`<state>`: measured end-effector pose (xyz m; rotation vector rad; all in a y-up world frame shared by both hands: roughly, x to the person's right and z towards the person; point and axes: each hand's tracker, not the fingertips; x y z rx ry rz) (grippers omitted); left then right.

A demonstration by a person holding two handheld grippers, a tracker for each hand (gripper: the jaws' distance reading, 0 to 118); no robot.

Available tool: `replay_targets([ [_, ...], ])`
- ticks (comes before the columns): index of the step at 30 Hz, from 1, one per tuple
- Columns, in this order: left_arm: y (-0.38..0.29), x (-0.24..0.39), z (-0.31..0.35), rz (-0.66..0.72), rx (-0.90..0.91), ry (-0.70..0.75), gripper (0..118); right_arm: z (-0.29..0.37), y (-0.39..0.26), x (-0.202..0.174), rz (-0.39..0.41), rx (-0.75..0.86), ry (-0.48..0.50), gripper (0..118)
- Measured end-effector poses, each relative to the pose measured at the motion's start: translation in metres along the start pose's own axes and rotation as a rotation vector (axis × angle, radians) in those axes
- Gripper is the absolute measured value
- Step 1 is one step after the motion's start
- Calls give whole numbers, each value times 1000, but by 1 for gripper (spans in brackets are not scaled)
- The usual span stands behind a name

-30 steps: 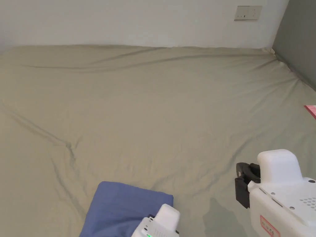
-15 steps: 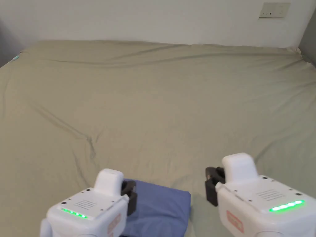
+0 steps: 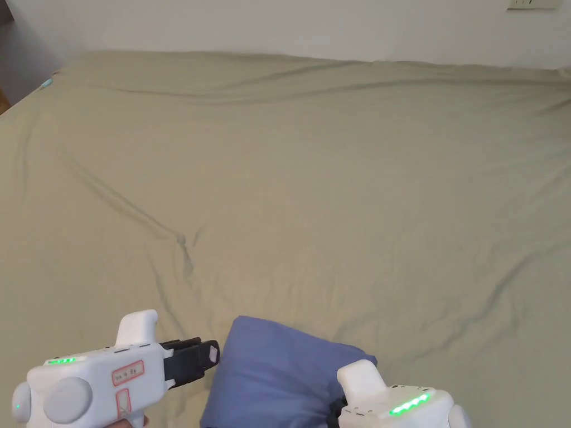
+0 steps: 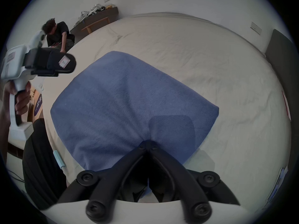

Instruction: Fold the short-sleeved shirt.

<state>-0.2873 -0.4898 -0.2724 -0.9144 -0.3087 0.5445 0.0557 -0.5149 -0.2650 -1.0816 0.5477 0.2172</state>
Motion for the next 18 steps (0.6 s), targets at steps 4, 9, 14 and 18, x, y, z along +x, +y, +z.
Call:
replay_targets([
  [4, 6, -32, -35, 200, -156, -180, 113, 1, 1, 6, -10, -2, 28, 1],
  [9, -8, -53, -78, 493, -264, -480, 113, 1, -3, 10, -40, 9, 51, 1],
  [14, -21, -43, -108, 517, -316, -550, 84, 1, -1, 17, -58, 5, 83, 1],
  [18, -28, -3, -90, 403, -316, -386, 26, 0, 1, 12, -37, -5, 66, 1],
])
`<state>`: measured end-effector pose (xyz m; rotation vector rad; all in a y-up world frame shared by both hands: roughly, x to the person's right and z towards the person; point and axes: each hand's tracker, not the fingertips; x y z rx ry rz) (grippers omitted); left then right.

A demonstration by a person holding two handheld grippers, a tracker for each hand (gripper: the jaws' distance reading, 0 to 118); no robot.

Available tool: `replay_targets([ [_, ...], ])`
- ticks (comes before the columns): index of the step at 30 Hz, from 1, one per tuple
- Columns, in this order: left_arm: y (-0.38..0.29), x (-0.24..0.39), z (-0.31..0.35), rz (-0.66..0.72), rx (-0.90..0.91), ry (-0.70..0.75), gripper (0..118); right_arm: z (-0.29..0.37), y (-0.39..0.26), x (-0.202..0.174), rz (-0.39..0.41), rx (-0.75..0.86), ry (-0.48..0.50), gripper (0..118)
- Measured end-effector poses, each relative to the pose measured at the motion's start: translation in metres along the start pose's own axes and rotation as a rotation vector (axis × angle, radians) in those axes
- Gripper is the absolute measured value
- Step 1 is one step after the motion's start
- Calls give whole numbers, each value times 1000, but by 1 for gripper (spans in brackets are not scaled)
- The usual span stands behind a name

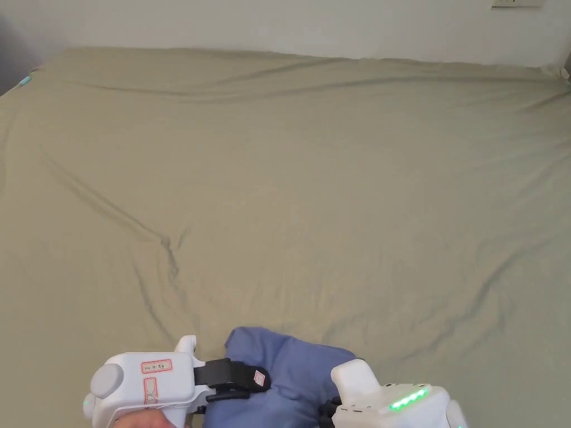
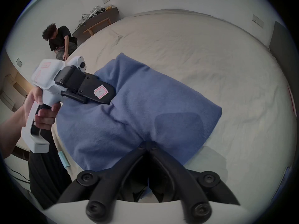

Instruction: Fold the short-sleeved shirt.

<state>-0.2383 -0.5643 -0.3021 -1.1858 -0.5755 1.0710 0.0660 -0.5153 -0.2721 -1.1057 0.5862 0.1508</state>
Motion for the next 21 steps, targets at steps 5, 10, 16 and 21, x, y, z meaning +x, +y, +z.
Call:
replay_targets([
  [5, -12, 47, 4, -241, 50, 292, 26, 12, 3, -8, 70, 25, -45, 2],
  [10, -31, 83, 5, -489, 152, 569, 26, 73, 25, -3, 86, 245, -185, 2],
  [16, -53, 111, 17, -648, 194, 714, 26, 162, 53, -9, 33, 514, -361, 2],
  [21, -60, 108, 41, -677, 234, 821, 26, 208, 54, -32, 27, 671, -441, 2],
])
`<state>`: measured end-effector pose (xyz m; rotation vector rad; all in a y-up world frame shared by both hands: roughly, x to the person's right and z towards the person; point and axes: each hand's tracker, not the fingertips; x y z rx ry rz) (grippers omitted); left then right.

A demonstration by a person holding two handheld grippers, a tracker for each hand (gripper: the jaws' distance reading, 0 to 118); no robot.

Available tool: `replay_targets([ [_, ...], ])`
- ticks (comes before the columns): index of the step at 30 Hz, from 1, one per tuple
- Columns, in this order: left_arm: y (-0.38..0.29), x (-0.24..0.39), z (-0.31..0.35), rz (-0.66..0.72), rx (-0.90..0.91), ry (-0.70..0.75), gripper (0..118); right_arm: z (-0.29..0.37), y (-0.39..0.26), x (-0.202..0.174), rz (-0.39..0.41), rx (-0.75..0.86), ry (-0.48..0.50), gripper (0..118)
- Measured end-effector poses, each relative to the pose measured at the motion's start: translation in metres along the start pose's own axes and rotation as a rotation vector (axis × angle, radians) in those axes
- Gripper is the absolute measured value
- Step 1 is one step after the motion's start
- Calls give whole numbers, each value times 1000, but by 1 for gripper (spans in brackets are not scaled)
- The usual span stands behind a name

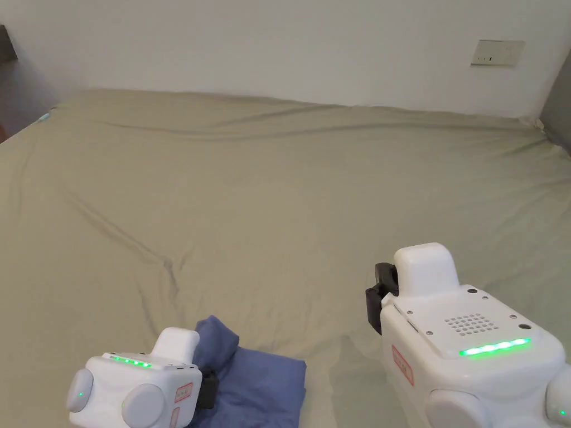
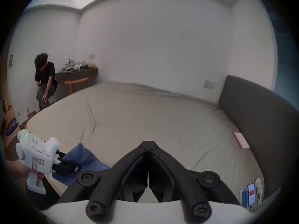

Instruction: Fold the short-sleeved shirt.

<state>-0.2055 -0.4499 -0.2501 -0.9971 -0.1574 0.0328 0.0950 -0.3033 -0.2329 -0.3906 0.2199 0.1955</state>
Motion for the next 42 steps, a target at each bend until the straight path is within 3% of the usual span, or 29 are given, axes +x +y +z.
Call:
replay_targets([
  [6, -18, -47, 3, -7, 1, 169, 26, 28, 10, -18, 23, 79, -30, 2],
  [11, -34, -105, 6, 74, -21, 284, 26, 34, 13, -35, 37, 105, -37, 2],
  [22, -42, -258, 25, 92, 5, 582, 26, 18, 13, -73, 75, 72, -57, 2],
  [27, -40, -333, 22, 57, -35, 679, 26, -1, 9, -90, 67, 16, -58, 2],
  [32, -36, -395, 13, -63, -117, 801, 26, -20, 4, -105, 90, -30, -63, 2],
  [36, -31, -423, 25, 74, -124, 648, 26, -32, 2, -109, 105, -63, -59, 2],
  [39, -21, -427, 38, 143, -111, 683, 27, -37, 3, -105, 102, -90, -41, 2],
  [40, -17, -429, 46, 186, -86, 617, 47, -37, 4, -103, 91, -92, -38, 2],
  [42, -10, -428, 67, 306, 40, 560, 116, -37, 7, -97, 77, -93, -38, 2],
])
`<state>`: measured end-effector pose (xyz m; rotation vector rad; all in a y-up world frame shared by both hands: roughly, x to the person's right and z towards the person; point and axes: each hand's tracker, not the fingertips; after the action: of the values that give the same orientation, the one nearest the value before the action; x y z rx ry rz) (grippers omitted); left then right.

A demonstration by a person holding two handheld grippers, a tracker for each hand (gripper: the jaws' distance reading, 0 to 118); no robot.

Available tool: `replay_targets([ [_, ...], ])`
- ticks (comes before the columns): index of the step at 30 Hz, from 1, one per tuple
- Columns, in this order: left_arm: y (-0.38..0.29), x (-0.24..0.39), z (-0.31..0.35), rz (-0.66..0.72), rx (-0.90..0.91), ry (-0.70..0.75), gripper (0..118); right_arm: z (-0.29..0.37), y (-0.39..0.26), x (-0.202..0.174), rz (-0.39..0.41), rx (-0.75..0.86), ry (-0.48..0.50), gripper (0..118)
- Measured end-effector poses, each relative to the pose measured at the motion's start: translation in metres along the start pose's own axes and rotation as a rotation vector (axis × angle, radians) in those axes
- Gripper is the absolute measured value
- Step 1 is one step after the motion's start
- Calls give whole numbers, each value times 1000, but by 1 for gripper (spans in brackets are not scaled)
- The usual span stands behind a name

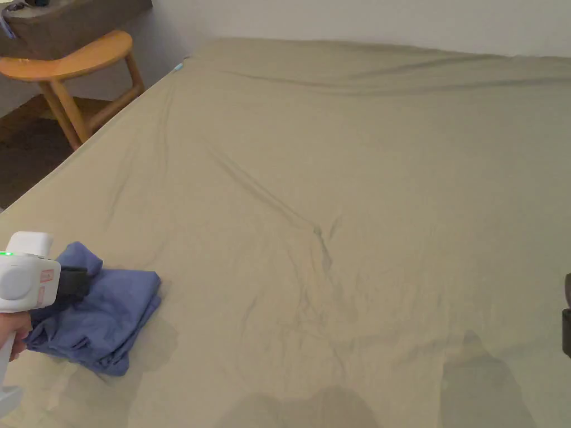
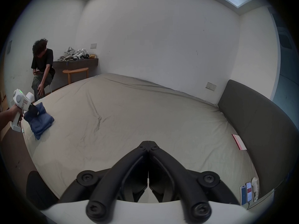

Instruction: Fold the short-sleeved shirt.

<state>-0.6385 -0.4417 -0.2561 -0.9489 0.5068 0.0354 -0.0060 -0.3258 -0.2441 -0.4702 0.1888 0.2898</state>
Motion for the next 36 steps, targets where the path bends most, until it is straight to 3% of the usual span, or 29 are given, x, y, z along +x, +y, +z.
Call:
replay_targets([
  [2, 12, -2, 39, 92, 185, -79, 110, 2, 4, 6, 0, 9, -10, 2],
  [5, 40, 13, 98, 120, 344, -113, 111, 11, 12, 21, -3, 34, -28, 2],
  [11, 56, 89, 248, 67, 760, -182, 111, 52, 37, 56, -32, 157, -92, 2],
  [14, 44, 129, 300, 101, 869, -292, 111, 79, 47, 69, -27, 224, -106, 2],
  [17, 23, 186, 343, 100, 858, -503, 110, 106, 52, 78, -19, 280, -126, 2],
  [21, -12, 252, 386, 47, 942, -472, 106, 134, 47, 88, -46, 332, -131, 2],
  [24, -36, 289, 408, -30, 1003, -445, 80, 148, 41, 92, -32, 361, -153, 2],
  [27, -55, 320, 420, -60, 1002, -473, 41, 156, 35, 98, -29, 376, -155, 2],
  [29, -67, 336, 426, -87, 1013, -472, 6, 160, 30, 102, -40, 391, -154, 2],
  [30, -72, 343, 428, -98, 1026, -456, 0, 163, 28, 103, -45, 397, -155, 2],
  [36, -91, 366, 440, -129, 965, -511, 0, 169, 10, 98, -59, 413, -157, 2],
])
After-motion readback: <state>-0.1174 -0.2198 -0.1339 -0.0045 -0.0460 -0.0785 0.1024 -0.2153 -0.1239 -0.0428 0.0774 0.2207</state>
